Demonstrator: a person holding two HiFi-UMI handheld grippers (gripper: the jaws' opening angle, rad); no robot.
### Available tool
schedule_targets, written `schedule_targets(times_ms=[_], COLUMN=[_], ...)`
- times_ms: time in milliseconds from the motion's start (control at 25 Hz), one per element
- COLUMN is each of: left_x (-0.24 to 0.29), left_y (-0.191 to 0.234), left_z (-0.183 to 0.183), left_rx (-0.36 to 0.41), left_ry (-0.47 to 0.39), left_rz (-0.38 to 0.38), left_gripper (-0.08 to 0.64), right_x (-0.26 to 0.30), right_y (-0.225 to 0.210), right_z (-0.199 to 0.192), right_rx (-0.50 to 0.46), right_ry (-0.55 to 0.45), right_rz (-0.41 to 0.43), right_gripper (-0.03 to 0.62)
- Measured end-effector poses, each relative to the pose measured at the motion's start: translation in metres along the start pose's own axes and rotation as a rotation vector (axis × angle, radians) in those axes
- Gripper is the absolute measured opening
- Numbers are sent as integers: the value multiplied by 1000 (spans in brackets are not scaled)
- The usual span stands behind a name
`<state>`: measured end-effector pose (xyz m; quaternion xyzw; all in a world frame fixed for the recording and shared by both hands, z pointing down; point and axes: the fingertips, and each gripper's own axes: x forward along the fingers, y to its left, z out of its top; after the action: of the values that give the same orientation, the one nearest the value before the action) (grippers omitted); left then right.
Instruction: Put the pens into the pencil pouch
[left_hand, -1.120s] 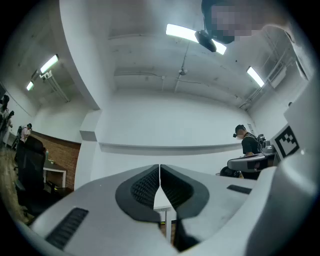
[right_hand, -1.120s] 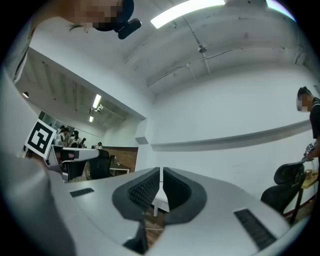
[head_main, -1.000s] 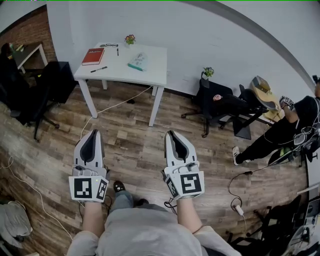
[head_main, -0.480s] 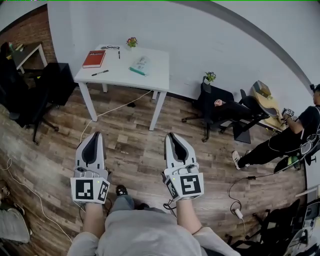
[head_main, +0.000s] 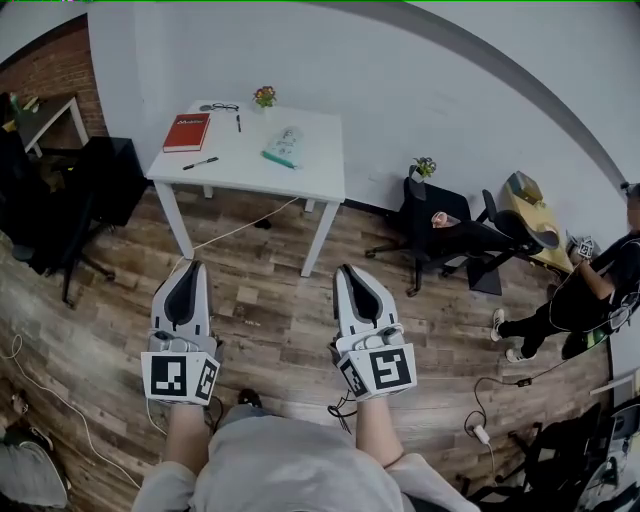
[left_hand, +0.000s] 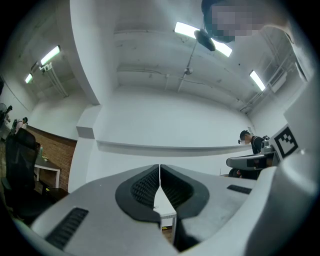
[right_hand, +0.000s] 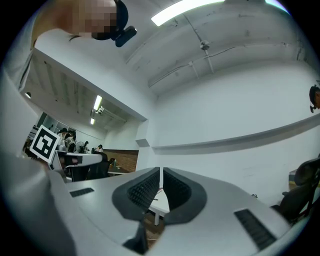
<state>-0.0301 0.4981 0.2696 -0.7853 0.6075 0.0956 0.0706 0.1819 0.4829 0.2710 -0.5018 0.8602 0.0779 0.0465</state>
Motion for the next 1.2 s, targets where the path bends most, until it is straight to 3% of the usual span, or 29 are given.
schedule_targets(times_ms=[160, 400, 760, 1200], left_x=[24, 49, 75, 147], left_y=[21, 51, 73, 100], left_z=[-3, -7, -22, -44], left_rx=[3, 6, -8, 36], left_ry=[-9, -11, -8, 7], left_rz=[-21, -59, -104, -77], left_gripper=[26, 26, 26, 26], right_x=[31, 60, 96, 176], right_y=[-4, 10, 1, -34], right_z=[-10, -7, -18, -48], right_rx=[14, 11, -12, -29], right_ry=[24, -16, 8, 22], right_rz=[-3, 87, -20, -60], right_gripper=[40, 37, 38, 38])
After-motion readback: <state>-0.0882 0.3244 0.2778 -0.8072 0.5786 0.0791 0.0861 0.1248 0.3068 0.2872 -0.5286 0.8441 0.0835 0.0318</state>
